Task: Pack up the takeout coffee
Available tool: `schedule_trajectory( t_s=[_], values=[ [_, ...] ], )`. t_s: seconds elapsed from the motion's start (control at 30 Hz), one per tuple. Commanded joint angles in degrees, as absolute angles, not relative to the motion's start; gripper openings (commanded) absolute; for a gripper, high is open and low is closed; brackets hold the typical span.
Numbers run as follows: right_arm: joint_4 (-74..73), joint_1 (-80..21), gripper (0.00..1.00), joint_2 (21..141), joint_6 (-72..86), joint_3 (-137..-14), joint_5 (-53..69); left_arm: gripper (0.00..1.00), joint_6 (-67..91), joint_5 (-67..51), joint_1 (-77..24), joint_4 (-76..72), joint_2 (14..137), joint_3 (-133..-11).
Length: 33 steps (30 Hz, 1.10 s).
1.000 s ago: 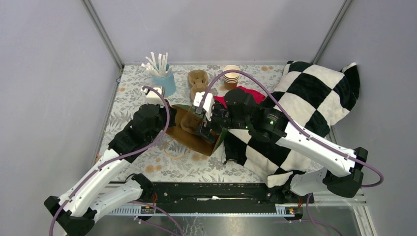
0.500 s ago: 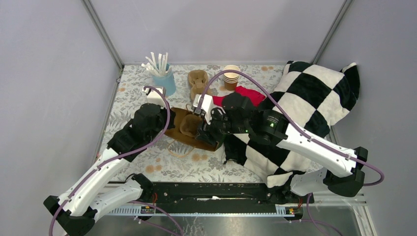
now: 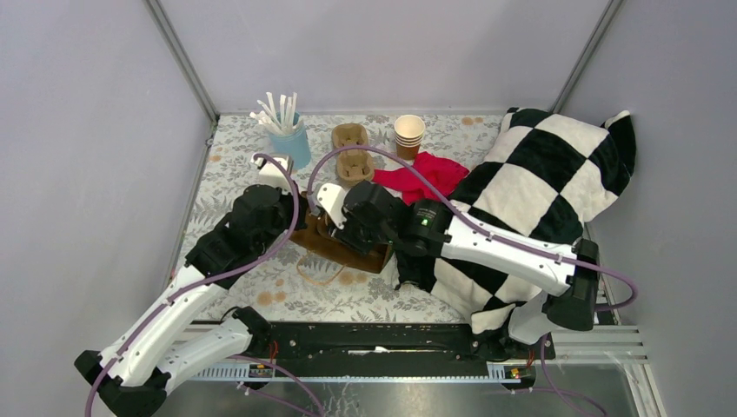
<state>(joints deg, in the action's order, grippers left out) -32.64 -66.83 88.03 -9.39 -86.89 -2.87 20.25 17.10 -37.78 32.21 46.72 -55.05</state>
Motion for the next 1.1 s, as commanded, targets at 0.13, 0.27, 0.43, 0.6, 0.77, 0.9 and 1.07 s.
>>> schedule_trajectory(
  t_s=[0.13,0.27,0.43,0.6,0.77,0.9,1.07],
  values=[
    [-34.6,-68.4,0.44,95.7,-17.8,-89.9,-20.7,0.00,18.6,16.1,-37.7,30.6,44.6,-57.6],
    [-35.2,-69.1,0.52,97.6,-19.9,-90.1,-22.9,0.00,18.9,15.6,-37.7,30.4,45.1,-57.7],
    [-34.8,-69.2,0.59,99.5,-22.1,-90.1,-25.3,0.00,18.9,15.1,-37.7,30.3,45.0,-57.3],
    [-27.7,-69.2,0.66,94.4,-25.1,-82.8,-17.8,0.00,18.5,15.9,-37.7,30.4,44.4,-57.0],
    [-21.7,-69.1,0.75,85.6,-27.8,-75.3,-10.9,0.00,18.2,16.6,-37.7,31.0,44.8,-57.2],
    [-20.5,-69.1,0.77,80.9,-27.4,-73.0,-7.4,0.00,18.3,17.2,-37.7,31.0,44.8,-57.1],
    [-19.1,-69.0,0.76,75.6,-29.6,-68.0,-2.7,0.00,18.8,17.0,-37.7,31.5,45.1,-57.2]
  ],
)
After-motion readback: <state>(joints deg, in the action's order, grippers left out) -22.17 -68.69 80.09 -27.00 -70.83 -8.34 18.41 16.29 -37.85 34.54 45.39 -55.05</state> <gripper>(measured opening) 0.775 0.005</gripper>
